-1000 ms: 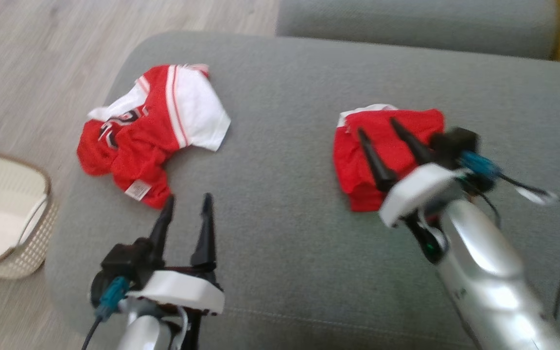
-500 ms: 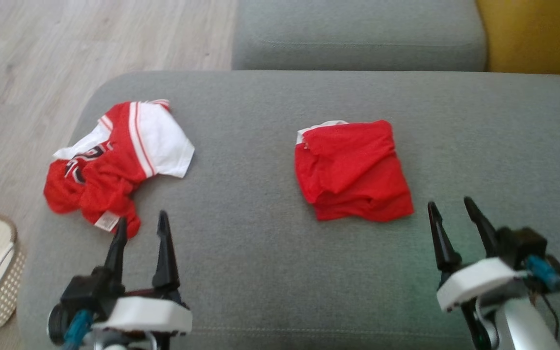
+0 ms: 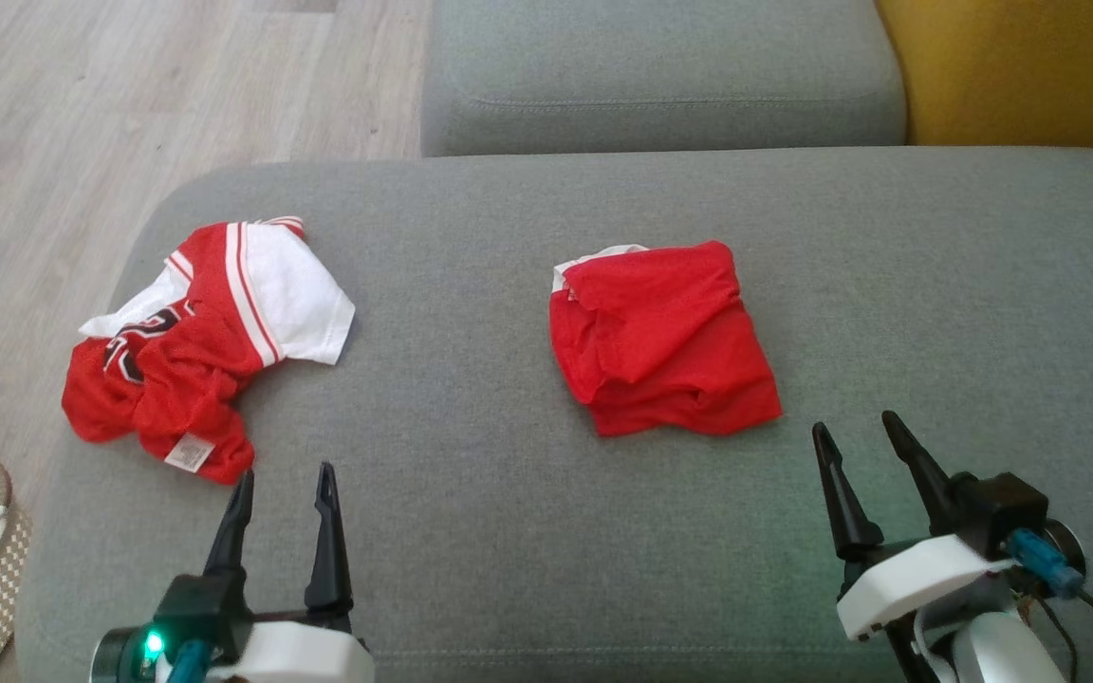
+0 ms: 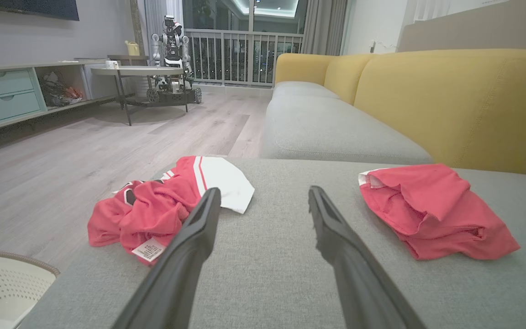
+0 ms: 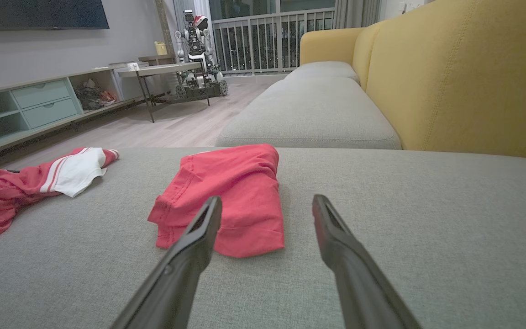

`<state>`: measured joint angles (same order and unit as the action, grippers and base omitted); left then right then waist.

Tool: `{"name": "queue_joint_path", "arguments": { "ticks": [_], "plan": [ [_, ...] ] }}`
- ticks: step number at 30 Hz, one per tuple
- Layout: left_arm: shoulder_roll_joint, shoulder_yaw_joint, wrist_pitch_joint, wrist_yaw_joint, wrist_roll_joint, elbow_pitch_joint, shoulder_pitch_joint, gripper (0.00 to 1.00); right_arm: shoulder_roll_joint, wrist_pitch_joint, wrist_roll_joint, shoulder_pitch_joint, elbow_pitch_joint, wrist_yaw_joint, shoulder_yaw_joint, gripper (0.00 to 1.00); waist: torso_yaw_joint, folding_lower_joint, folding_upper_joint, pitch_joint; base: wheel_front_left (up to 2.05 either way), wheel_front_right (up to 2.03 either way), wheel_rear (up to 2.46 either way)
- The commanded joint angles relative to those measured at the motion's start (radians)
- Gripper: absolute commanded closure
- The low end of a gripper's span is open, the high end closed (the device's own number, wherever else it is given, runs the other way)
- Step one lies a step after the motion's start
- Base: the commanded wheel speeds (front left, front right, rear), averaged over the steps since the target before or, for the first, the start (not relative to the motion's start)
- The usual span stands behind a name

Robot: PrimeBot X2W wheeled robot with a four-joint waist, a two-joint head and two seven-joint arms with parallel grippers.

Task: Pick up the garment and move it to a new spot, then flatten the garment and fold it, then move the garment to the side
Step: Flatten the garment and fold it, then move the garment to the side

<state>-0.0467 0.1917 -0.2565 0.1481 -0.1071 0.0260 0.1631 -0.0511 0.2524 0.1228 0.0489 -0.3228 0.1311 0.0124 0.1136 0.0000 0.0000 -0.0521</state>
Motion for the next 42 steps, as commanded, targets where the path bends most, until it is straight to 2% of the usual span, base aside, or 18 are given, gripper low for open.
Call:
{"name": "queue_joint_path", "arguments": {
  "ticks": [1,8,14,18,20,24,29,32,36,37,38,40,42],
  "plan": [
    [-0.004,-0.029,-0.005,0.000,0.008,-0.022,-0.031,0.00,0.001,0.009,-0.006,0.020,0.038,0.000,0.027,0.00,0.004,0.0000,0.0000,0.002,0.00,0.00,0.00],
    [-0.004,-0.018,-0.005,-0.006,0.016,0.002,-0.046,0.00,0.001,0.009,0.003,0.023,0.012,0.000,0.019,0.00,0.035,0.0000,0.0000,0.017,0.00,0.00,0.00],
    [-0.004,0.000,-0.005,-0.016,0.018,0.011,-0.062,0.00,0.001,0.009,0.034,0.083,-0.073,0.000,0.011,0.00,0.060,0.0000,0.0000,0.046,0.00,0.00,0.00],
    [-0.004,0.045,-0.005,-0.037,0.005,0.022,-0.100,0.00,0.001,0.009,0.119,0.247,-0.248,0.000,0.008,0.00,0.086,0.0000,0.0000,0.103,0.00,0.00,0.00],
    [-0.004,0.056,-0.005,-0.042,0.004,0.026,-0.108,0.00,0.001,0.009,0.122,0.282,-0.287,0.000,0.007,0.00,0.093,0.0000,0.0000,0.112,0.00,0.00,0.00],
    [-0.004,0.095,-0.005,-0.050,-0.008,0.038,-0.140,0.00,0.001,0.002,0.155,0.419,-0.471,0.000,-0.013,0.00,0.119,0.0000,0.0000,0.140,0.00,0.00,0.00],
    [-0.004,0.139,-0.005,-0.049,-0.022,0.042,-0.170,0.00,-0.010,-0.020,0.106,0.583,-0.670,0.000,-0.069,0.00,0.152,0.0000,0.0000,0.174,0.00,0.00,0.00],
    [-0.004,0.165,-0.005,-0.049,-0.026,0.045,-0.185,0.00,-0.034,-0.027,0.051,0.654,-0.760,0.000,-0.107,0.00,0.168,0.0000,0.0000,0.193,0.00,0.00,0.00],
    [-0.004,0.185,-0.005,-0.046,-0.032,0.050,-0.199,0.00,-0.031,-0.070,0.013,0.715,-0.865,0.000,-0.145,0.00,0.180,0.0000,0.0000,0.210,0.00,0.00,0.00],
    [-0.004,0.187,-0.005,-0.045,-0.033,0.051,-0.201,0.00,-0.029,-0.075,0.008,0.725,-0.883,0.000,-0.151,0.11,0.181,0.0000,0.0000,0.213,0.00,0.00,0.00],
    [-0.004,0.188,-0.005,-0.043,-0.034,0.051,-0.203,0.00,-0.025,-0.081,0.007,0.733,-0.896,0.000,-0.156,0.53,0.180,0.0000,0.0000,0.216,0.00,0.00,0.00],
    [-0.004,0.185,-0.005,-0.039,-0.036,0.050,-0.206,0.00,-0.017,-0.081,0.019,0.746,-0.912,0.000,-0.167,1.00,0.174,0.0000,0.0000,0.219,0.00,0.00,0.00],
    [-0.004,0.178,-0.005,-0.036,-0.037,0.052,-0.202,0.00,-0.010,-0.075,0.017,0.749,-0.923,0.000,-0.158,1.00,0.159,0.0000,0.0000,0.214,0.00,0.00,0.00]
  ]
}}
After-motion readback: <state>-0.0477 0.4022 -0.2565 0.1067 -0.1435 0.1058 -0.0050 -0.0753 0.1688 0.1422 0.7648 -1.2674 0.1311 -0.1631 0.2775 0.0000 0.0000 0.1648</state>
